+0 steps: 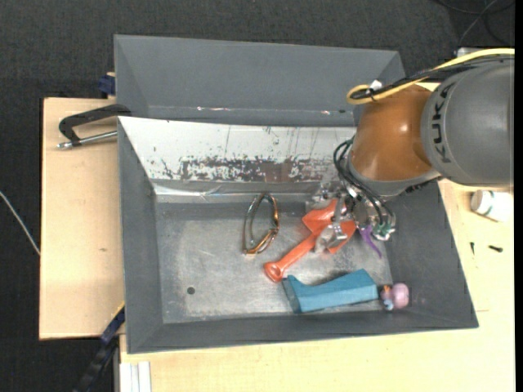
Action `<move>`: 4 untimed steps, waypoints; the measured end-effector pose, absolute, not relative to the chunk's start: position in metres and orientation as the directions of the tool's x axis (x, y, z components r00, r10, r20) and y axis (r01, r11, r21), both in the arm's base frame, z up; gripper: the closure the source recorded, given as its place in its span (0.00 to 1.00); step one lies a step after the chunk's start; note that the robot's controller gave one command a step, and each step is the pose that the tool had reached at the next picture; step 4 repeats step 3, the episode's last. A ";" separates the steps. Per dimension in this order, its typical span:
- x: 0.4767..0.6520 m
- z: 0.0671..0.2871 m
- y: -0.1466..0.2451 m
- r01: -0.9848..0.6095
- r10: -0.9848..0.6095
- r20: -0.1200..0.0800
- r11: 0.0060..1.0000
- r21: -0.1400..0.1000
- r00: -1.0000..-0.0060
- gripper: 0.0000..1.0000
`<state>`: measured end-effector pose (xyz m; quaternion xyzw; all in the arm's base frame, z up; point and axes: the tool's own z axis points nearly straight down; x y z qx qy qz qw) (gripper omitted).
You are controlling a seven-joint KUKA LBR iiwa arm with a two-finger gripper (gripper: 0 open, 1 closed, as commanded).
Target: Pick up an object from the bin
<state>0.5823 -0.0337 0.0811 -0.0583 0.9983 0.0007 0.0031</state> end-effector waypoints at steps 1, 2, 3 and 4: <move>0.581 0.133 -0.038 -0.100 -0.100 0.001 0.995 0.002 -0.995 1.00; 0.599 0.162 -0.022 -0.097 -0.097 -0.013 0.995 0.001 -0.995 1.00; 0.574 0.202 -0.034 -0.107 -0.107 0.000 0.994 0.002 -0.994 1.00; 0.574 0.202 -0.034 -0.107 -0.107 0.000 0.994 0.002 -0.994 1.00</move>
Offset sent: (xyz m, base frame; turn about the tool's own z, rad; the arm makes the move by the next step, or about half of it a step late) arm 0.0130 0.0090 0.0768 0.0223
